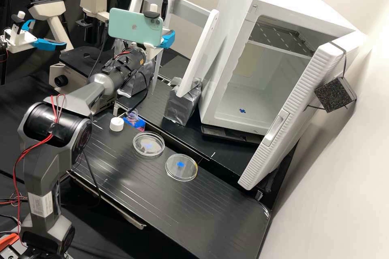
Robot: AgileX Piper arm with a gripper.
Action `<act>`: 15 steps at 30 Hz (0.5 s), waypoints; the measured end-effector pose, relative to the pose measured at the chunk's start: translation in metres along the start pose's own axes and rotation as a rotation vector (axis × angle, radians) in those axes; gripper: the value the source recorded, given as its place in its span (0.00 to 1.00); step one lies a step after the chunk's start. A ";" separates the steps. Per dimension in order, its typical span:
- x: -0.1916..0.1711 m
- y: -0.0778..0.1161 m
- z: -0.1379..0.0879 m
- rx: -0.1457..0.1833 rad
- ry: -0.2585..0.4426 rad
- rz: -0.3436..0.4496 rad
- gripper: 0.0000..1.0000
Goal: Use the pipette
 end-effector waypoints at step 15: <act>0.005 0.030 -0.006 0.034 0.001 0.015 0.00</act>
